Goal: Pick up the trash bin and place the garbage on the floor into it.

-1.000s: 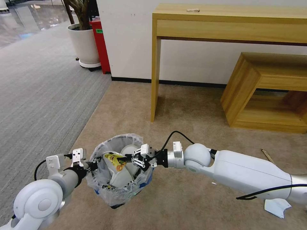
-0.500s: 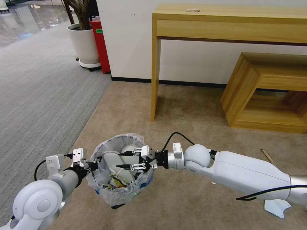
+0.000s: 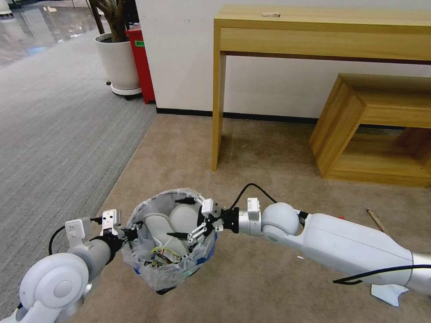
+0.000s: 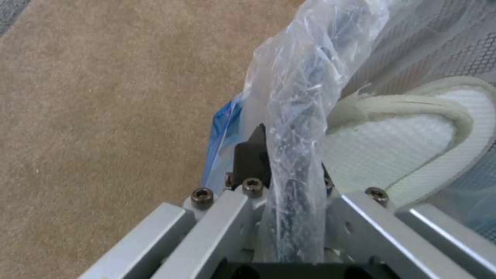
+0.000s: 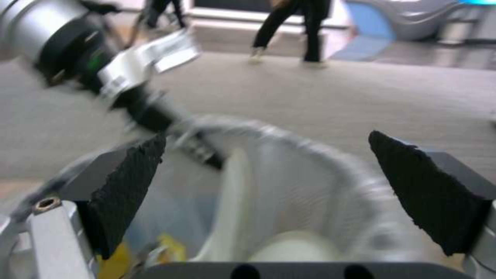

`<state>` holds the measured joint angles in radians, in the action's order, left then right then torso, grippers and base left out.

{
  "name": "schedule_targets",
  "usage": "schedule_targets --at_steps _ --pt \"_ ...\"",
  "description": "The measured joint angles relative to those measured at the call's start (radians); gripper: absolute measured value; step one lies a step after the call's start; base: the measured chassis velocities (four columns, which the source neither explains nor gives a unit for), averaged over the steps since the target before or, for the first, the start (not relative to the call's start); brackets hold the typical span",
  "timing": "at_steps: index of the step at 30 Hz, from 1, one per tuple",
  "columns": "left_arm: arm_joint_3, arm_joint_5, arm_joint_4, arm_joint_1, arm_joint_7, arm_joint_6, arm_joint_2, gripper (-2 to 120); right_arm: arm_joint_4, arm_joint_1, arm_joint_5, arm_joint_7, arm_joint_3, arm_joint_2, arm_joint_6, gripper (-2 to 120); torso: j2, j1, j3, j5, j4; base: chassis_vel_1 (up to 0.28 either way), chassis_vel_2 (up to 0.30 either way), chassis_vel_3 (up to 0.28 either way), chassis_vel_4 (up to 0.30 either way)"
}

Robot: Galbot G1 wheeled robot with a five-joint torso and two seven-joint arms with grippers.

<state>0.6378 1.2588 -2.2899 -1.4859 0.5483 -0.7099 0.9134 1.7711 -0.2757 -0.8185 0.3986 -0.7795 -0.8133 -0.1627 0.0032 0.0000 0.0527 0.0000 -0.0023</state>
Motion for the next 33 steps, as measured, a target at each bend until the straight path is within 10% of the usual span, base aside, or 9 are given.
schedule_targets --at_steps 33 --pt "0.025 -0.087 0.067 0.014 -0.047 0.010 0.049 1 0.037 -0.528 -0.042 -0.468 0.698 0.187 0.057 100 0.000 0.000 0.000 0.0001 -0.0001 0.000 0.000 0.000 0.000"
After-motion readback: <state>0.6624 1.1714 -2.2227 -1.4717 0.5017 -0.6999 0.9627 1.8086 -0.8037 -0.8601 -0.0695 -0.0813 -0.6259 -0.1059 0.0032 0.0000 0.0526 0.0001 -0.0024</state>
